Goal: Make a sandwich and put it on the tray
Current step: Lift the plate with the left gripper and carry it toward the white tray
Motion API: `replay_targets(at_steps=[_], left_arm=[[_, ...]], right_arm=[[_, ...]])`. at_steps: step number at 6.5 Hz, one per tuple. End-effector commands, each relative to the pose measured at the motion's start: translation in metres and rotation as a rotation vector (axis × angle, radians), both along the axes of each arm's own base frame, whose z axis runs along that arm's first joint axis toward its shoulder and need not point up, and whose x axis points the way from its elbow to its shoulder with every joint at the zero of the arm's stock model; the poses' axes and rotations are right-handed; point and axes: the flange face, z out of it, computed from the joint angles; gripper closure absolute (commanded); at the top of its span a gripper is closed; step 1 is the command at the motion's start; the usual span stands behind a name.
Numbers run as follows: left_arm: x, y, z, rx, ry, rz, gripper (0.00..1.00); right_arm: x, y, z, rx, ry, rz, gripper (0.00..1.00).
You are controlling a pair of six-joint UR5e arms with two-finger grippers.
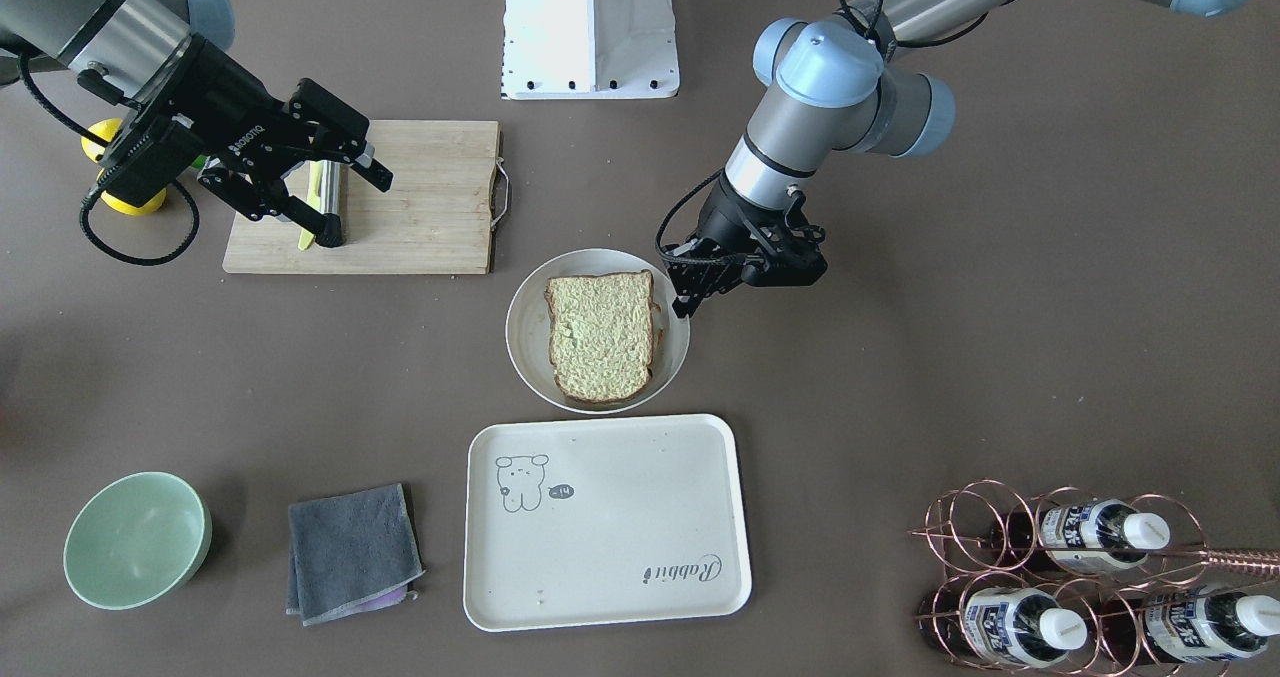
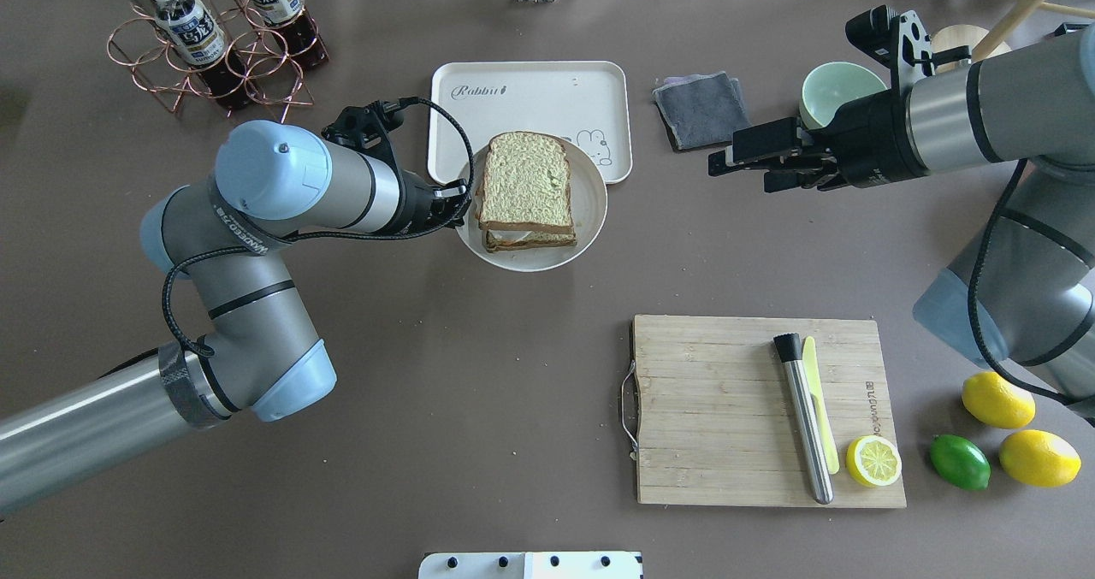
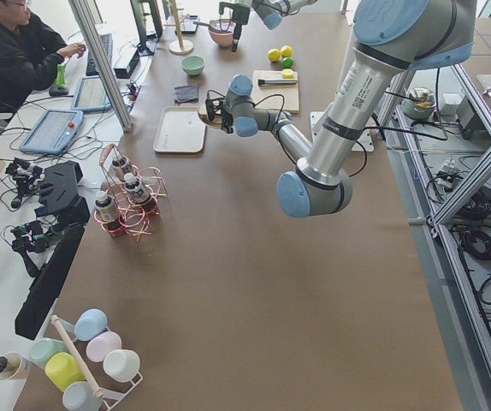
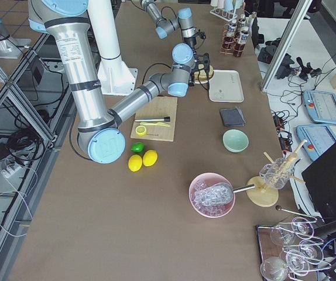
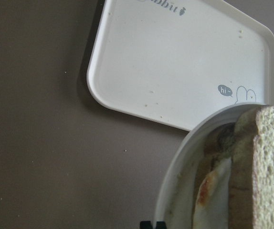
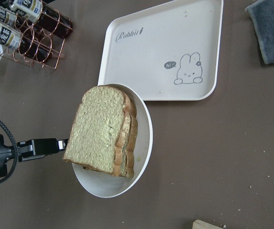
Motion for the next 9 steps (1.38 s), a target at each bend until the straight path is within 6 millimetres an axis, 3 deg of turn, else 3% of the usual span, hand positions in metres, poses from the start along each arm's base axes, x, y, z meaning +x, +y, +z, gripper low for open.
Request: replay_targets(at_steps=[1,4,6,9], left_arm=[[0.007,-0.040,-0.017,-0.136,0.044,-0.097,1.00],[0.014,-0.111,-0.008,-0.265,0.017,-0.221,1.00],[0.028,-0.130,-0.006,-0.287,-0.002,-0.277,1.00],[0.055,-0.123,-0.003,-0.285,-0.031,-0.268,1.00]], right_arm=[[0.005,-0.008,-0.001,-0.037,-0.007,0.078,0.01],[0.004,-0.019,-0.006,-0.049,-0.012,0.158,0.01],[0.000,-0.030,-0.005,-0.077,-0.011,0.227,0.01],[-0.010,-0.045,-0.003,-0.107,-0.008,0.308,0.01]])
